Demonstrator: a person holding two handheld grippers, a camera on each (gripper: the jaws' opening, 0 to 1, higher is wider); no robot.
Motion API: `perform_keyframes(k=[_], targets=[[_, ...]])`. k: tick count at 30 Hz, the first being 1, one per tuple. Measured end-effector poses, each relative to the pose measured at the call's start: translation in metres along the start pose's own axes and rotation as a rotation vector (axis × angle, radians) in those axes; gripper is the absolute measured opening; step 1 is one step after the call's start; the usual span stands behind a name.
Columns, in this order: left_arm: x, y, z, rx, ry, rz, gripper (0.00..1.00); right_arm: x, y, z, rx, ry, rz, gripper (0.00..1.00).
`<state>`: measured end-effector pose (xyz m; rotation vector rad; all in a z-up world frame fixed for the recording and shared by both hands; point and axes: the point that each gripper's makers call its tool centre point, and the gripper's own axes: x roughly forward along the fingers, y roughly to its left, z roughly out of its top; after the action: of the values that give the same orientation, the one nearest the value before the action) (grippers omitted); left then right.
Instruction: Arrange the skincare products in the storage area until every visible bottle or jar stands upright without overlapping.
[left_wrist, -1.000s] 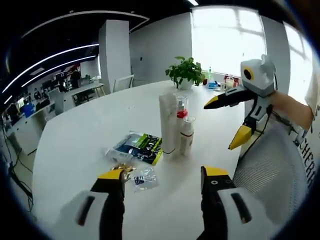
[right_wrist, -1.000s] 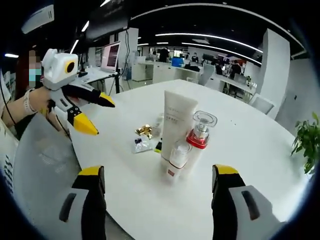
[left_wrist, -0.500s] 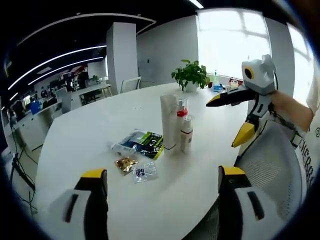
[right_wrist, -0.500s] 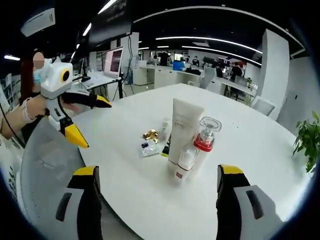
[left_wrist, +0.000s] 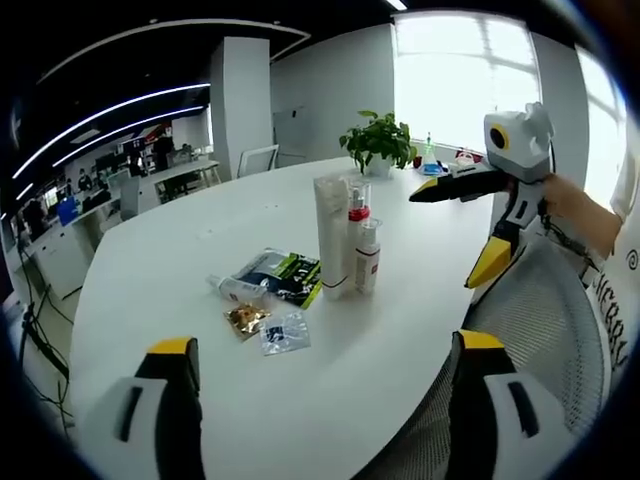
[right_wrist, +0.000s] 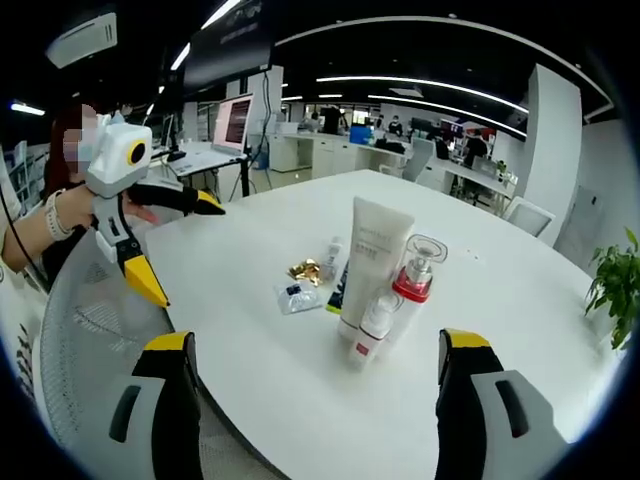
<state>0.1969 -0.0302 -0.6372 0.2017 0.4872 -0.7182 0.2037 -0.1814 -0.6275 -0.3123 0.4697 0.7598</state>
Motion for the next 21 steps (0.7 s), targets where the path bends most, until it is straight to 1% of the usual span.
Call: perform_keyframes(k=[5, 8, 11, 16, 21], targets=[[0.003, 0.001, -0.001, 0.034, 0.021, 0.001, 0.99, 0.002, -0.004, 0.001, 0.013, -0.004, -0.003, 1.0], [0.005, 0.006, 0.003, 0.029, 0.016, -0.004, 0.99, 0.006, -0.007, 0.001, 0.014, -0.003, -0.002, 1.0], [0.007, 0.014, 0.008, 0.011, 0.002, 0.003, 0.99, 0.009, -0.009, 0.002, 0.017, -0.004, 0.001, 1.0], [0.011, 0.03, 0.014, 0.008, -0.002, 0.017, 0.99, 0.014, -0.014, 0.004, 0.019, -0.002, 0.0, 1.0], [0.024, 0.047, 0.022, -0.008, -0.01, 0.028, 0.99, 0.016, -0.01, 0.005, 0.015, 0.005, 0.017, 1.0]])
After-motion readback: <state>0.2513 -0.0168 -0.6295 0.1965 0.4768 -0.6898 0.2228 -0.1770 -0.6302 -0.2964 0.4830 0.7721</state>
